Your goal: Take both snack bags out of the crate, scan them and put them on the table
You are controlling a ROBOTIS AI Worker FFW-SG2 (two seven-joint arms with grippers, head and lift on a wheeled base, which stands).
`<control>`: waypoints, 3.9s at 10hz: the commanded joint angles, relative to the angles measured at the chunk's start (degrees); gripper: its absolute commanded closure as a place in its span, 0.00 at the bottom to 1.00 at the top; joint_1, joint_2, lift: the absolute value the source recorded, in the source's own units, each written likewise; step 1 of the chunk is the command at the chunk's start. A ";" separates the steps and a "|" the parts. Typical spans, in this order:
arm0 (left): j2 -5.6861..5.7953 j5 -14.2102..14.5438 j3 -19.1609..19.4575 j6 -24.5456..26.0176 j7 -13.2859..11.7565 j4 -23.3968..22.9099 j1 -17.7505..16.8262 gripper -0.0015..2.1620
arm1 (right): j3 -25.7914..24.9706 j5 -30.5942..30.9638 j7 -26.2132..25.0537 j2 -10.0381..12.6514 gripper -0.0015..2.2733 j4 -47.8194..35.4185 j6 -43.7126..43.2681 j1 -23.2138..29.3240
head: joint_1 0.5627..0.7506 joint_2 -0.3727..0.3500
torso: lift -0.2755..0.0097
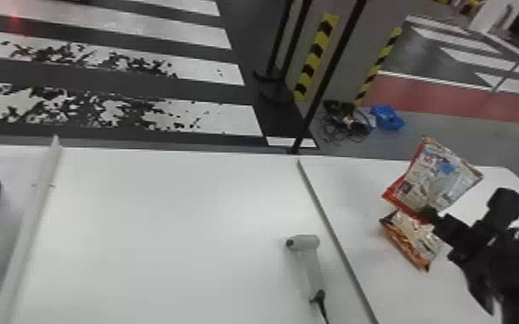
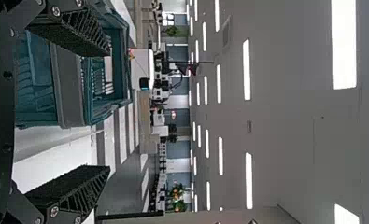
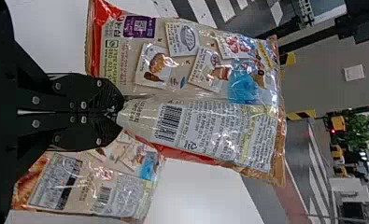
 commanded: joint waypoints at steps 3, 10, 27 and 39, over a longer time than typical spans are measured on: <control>-1.17 -0.54 0.11 -0.04 0.00 0.17 -0.20 0.07 | 0.83 2.02 -2.71 -3.28 0.99 8.50 -3.31 -2.17 | 0.70 0.03 | 0.64; -1.44 -0.71 0.46 -0.92 0.00 -0.18 0.24 0.07 | 0.30 1.58 -7.72 -1.35 0.02 6.39 -2.96 0.20 | 0.70 0.03 | 0.64; -1.61 -2.12 0.11 2.07 -0.18 -8.35 3.14 0.07 | 43.37 19.68 -20.55 14.12 0.03 -19.98 -63.43 32.28 | 0.70 0.40 | 0.64; -1.17 -3.79 -5.86 24.74 0.88 -12.49 -1.25 0.07 | 58.14 26.19 -32.16 11.75 0.03 -17.87 -66.42 38.61 | 0.70 0.64 | 0.64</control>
